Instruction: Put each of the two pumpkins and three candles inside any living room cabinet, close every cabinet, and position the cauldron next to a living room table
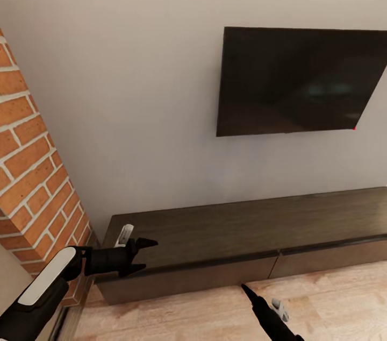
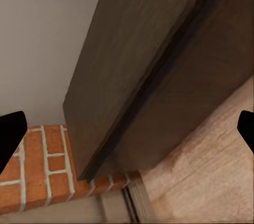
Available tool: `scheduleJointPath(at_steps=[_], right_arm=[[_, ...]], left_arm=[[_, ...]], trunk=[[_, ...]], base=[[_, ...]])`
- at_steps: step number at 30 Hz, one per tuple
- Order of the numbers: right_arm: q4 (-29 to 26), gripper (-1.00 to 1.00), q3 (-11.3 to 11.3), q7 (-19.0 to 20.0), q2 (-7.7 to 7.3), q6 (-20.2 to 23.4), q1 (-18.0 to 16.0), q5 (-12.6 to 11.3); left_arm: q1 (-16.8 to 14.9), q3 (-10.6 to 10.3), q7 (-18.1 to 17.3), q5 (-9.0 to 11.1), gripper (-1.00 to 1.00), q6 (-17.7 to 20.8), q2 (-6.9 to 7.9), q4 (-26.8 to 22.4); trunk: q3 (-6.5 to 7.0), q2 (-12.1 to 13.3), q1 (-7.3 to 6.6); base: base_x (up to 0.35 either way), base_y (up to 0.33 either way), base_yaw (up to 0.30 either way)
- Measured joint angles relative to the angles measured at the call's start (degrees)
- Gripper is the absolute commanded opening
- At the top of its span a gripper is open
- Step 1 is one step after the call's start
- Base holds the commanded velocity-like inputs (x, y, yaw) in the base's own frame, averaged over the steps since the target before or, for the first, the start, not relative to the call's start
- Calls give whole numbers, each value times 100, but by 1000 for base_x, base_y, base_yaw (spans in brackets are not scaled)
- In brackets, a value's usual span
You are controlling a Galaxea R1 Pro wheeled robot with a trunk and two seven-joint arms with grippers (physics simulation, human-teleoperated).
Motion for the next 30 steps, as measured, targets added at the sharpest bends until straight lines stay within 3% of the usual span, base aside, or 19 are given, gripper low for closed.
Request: scheduleJointPath(at_steps=[6, 9, 10, 13, 19, 30], right_arm=[[-24, 100, -5, -56, -6, 12, 0, -541], [-170, 100, -20, -83, -15, 22, 0, -1486], [-250, 100, -26, -89, -22, 55, 0, -1908], [-363, 100, -27, -91, -60, 94, 0, -2413], [-565, 100, -36, -93, -148, 75, 0, -2581], [-704, 100, -37, -9, -155, 12, 0, -2616]], left_arm=[[0, -132, -8, 26, 100, 0, -3, -2], [0, -142, -8, 116, 100, 0, 16, 2], [0, -148, -8, 154, 100, 0, 16, 1], [0, -153, -8, 187, 100, 0, 18, -2], [0, -154, -8, 193, 100, -7, 11, 14], [0, -162, -8, 200, 100, -1, 15, -2]], trunk=[[-108, -241, 132], [-162, -361, 198], [-179, -401, 220], [-233, -522, 286], [-341, -762, 417], [-539, -1204, 659]], base=[[0, 0, 0], [0, 0, 0], [0, 0, 0], [0, 0, 0], [0, 0, 0], [0, 0, 0]])
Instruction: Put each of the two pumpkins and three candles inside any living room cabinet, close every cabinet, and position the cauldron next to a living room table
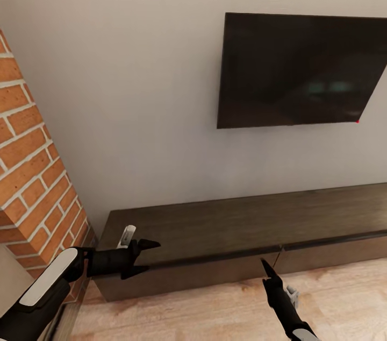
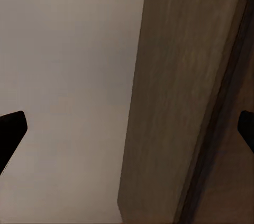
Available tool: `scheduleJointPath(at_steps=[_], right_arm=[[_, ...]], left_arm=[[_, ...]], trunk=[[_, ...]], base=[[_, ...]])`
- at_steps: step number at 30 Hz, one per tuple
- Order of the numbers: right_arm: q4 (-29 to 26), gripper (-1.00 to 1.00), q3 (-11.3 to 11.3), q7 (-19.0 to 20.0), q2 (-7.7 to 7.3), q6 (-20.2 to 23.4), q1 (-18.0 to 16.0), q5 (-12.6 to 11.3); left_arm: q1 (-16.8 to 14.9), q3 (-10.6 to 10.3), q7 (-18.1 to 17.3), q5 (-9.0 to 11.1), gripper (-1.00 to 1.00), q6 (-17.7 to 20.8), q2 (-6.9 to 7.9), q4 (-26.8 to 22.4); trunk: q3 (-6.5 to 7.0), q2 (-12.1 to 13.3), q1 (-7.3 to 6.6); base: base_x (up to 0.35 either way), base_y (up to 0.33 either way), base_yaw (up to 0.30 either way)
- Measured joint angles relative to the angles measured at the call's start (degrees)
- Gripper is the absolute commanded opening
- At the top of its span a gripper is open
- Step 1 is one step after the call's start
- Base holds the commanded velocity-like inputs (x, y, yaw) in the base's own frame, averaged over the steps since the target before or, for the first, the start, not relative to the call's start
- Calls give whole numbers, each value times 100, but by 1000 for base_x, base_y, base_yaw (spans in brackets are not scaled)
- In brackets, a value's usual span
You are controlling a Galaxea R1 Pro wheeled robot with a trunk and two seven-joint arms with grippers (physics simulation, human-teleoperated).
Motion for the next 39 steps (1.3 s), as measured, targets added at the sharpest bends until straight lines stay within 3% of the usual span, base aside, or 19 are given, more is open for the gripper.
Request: scheduleJointPath(at_steps=[9, 12, 17, 39], right_arm=[[-120, 100, -5, 9, -4, 52, 0, -22], [-118, 100, -5, 16, -4, 45, 0, -210], [-114, 100, -6, 18, -3, 43, 0, -324], [-114, 100, -7, 18, 7, 43, 0, -343]], left_arm=[[0, 0, 0, -1, 100, 0, -1, 0], [0, 0, 0, -3, 100, 1, 5, 0], [0, 0, 0, 2, 100, -1, 0, 0], [0, 0, 0, 2, 100, 1, -19, 0]], trunk=[[-162, -361, 198], [-216, -481, 264], [-305, -682, 374], [-700, -1565, 857]], base=[[0, 0, 0], [0, 0, 0], [0, 0, 0], [0, 0, 0]])
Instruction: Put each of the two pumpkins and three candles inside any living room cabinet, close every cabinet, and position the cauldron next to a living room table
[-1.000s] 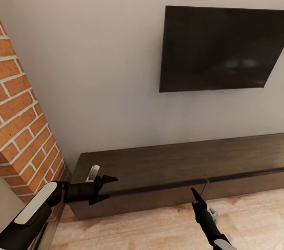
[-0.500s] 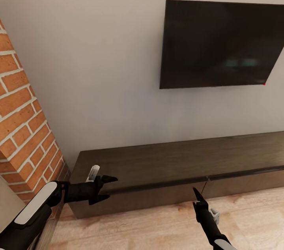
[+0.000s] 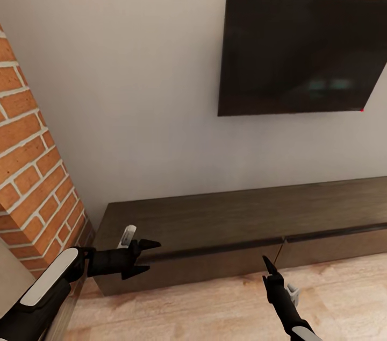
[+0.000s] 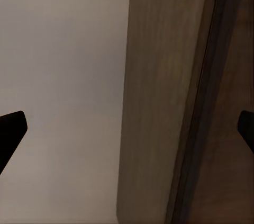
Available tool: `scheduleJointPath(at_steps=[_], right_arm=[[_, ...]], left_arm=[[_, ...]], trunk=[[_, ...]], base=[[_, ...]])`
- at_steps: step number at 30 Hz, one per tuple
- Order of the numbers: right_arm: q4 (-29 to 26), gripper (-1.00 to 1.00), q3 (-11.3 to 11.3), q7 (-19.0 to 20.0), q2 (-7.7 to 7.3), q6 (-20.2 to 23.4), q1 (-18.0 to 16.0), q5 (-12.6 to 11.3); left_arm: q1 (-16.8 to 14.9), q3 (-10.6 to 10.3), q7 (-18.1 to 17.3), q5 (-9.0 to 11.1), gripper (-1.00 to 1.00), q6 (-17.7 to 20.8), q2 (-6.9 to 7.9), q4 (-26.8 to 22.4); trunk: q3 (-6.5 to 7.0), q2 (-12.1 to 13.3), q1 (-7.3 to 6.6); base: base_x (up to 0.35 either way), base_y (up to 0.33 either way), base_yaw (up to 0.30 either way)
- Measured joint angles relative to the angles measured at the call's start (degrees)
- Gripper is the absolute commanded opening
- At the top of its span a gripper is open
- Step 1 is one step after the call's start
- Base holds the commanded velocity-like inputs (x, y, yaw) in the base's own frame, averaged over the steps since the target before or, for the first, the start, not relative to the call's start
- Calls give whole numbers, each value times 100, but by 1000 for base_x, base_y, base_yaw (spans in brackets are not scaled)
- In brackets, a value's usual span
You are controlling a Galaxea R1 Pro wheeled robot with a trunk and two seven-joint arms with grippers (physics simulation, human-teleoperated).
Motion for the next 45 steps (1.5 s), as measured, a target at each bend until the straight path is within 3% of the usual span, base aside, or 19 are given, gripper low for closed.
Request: scheduleJointPath(at_steps=[5, 14, 45], right_arm=[[-4, 100, 0, 21, 5, 2, 0, 0], [0, 100, 9, 491, 2, 35, 0, 0], [55, 100, 9, 493, -3, 35, 0, -9]], left_arm=[[0, 0, 0, -3, 100, -2, -8, 0], [0, 0, 0, -3, 100, -1, -10, 0], [0, -35, 0, -7, 100, -2, -8, 0]], trunk=[[-90, -201, 110], [-251, -562, 308], [-808, -1805, 989]], base=[[0, 0, 0], [0, 0, 0], [0, 0, 0]])
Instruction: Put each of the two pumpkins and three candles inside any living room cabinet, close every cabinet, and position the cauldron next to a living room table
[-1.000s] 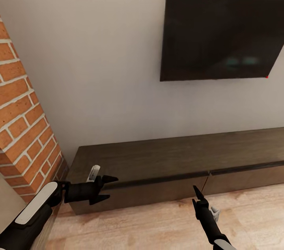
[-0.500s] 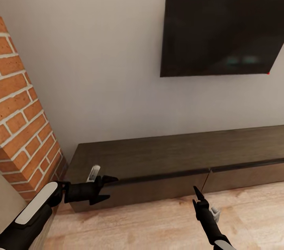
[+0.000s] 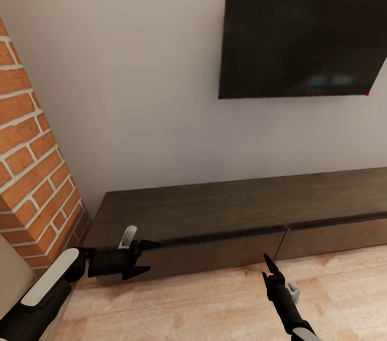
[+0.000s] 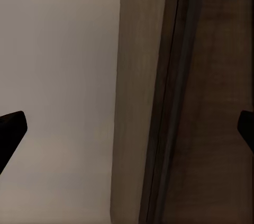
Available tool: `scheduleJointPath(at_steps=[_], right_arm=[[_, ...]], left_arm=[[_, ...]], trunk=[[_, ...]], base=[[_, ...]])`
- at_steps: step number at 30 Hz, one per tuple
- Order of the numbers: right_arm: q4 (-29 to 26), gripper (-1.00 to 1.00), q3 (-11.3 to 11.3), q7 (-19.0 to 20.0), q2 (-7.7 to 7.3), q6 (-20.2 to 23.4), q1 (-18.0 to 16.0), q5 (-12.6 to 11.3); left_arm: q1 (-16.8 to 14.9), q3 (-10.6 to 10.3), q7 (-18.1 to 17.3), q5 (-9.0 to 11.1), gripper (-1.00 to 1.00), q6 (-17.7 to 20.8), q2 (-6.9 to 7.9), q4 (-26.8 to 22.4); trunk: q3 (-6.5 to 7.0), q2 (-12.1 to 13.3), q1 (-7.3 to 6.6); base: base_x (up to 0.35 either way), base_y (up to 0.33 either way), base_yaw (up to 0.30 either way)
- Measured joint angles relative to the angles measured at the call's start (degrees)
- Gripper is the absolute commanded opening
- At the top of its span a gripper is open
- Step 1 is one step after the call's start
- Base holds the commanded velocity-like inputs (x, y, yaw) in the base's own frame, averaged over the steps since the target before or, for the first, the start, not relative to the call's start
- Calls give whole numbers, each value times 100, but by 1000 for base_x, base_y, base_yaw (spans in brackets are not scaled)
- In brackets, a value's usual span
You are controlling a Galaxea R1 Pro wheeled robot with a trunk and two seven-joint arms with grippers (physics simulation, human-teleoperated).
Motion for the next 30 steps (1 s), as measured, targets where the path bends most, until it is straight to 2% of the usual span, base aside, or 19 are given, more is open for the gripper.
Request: scheduleJointPath(at_steps=[30], right_arm=[[0, 100, 0, 9, 0, 5, 0, 0]], left_arm=[[0, 0, 0, -2, 100, -7, -9, 0]], trunk=[[-539, -1203, 659]], base=[[0, 0, 0]])
